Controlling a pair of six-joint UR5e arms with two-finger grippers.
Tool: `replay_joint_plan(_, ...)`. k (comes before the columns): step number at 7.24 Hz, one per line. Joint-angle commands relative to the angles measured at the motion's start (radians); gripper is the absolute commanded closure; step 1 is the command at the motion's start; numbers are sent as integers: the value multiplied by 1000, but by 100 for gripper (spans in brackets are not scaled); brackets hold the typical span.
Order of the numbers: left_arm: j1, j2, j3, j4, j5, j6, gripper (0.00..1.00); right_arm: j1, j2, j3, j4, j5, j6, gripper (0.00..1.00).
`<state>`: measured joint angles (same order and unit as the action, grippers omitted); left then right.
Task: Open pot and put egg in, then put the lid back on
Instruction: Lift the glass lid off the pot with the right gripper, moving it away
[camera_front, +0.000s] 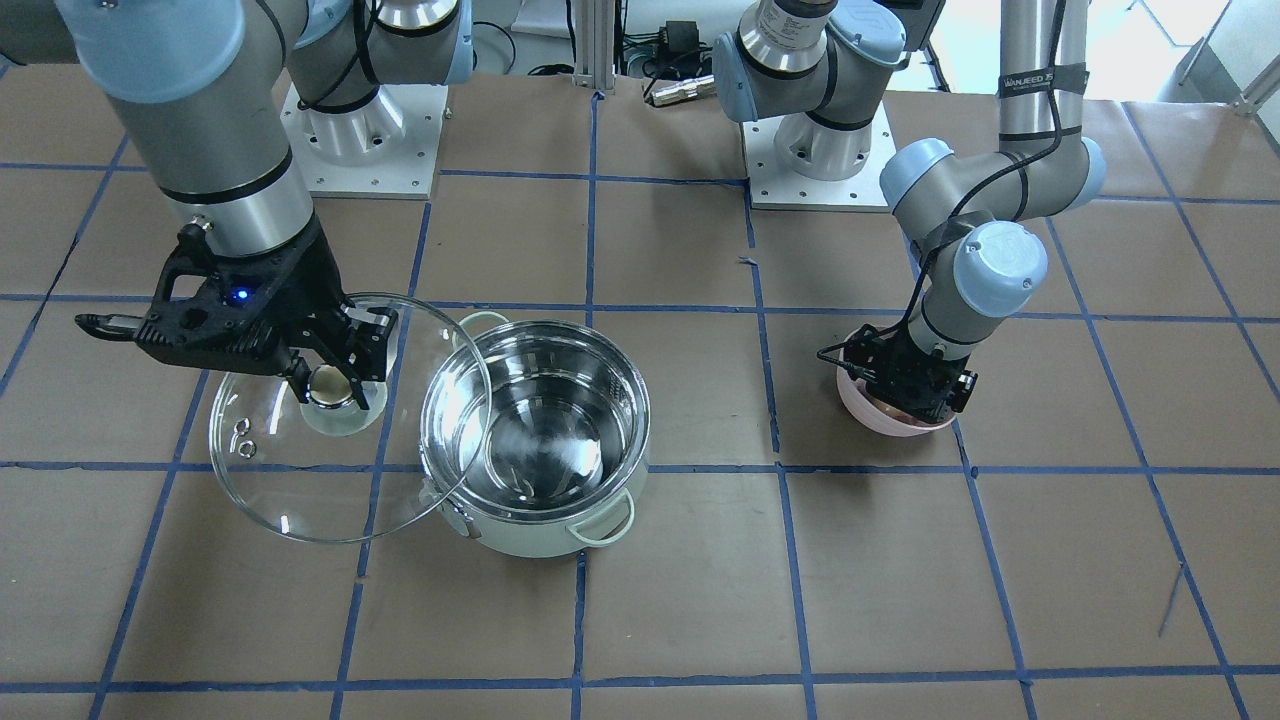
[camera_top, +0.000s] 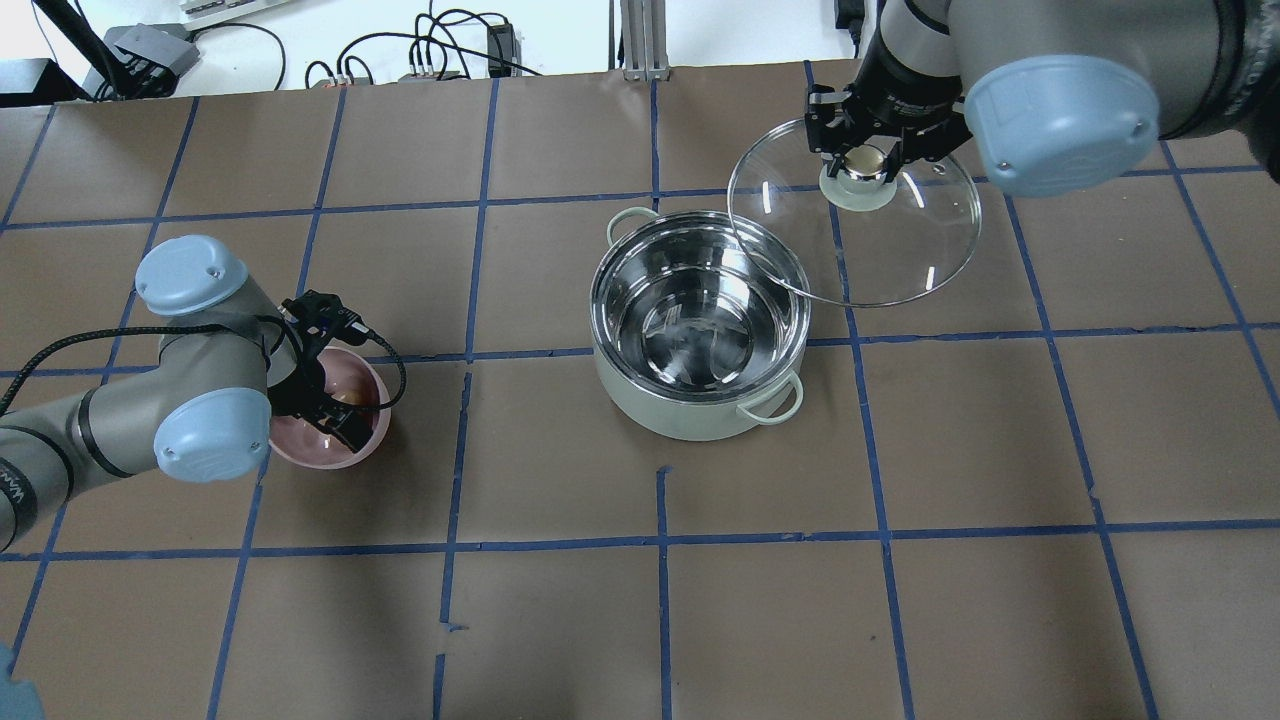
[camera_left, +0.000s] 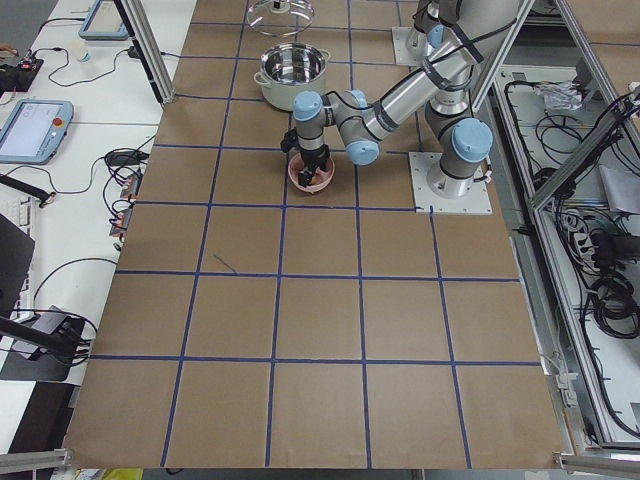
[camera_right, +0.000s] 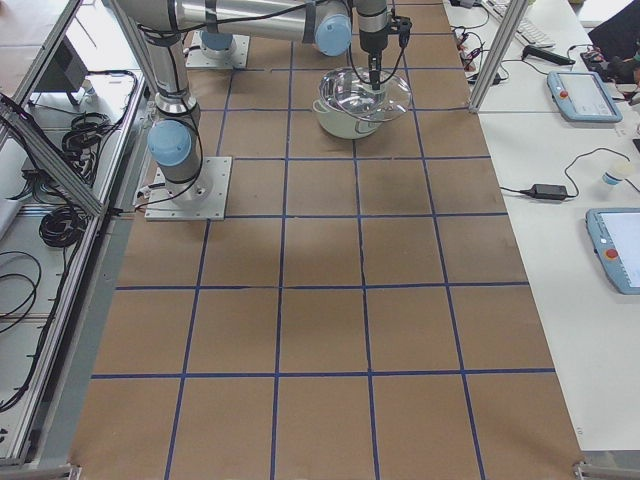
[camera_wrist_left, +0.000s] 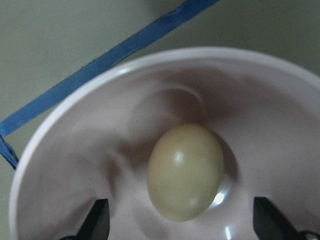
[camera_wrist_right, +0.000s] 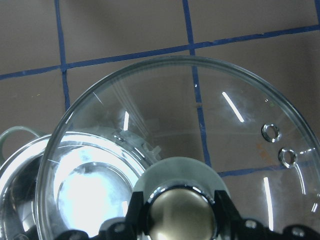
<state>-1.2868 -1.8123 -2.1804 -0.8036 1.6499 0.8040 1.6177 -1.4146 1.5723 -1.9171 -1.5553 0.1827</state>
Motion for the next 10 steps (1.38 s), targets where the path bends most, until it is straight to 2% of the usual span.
replay_joint_plan(1, 0, -5, 2, 1, -5, -3, 1, -36, -4, 6, 20, -9, -26, 66)
replay_joint_plan(6, -6, -5, 18, 0, -9, -22, 1, -96, -21, 9, 61, 0, -92, 65)
replay_joint_plan(8, -11, 1, 18, 3, -74, -77, 1, -107, -21, 9, 63, 0, -115, 65)
replay_joint_plan(10, -13, 5, 18, 7, -78, -78, 1, -117, -20, 18, 61, -2, -149, 65)
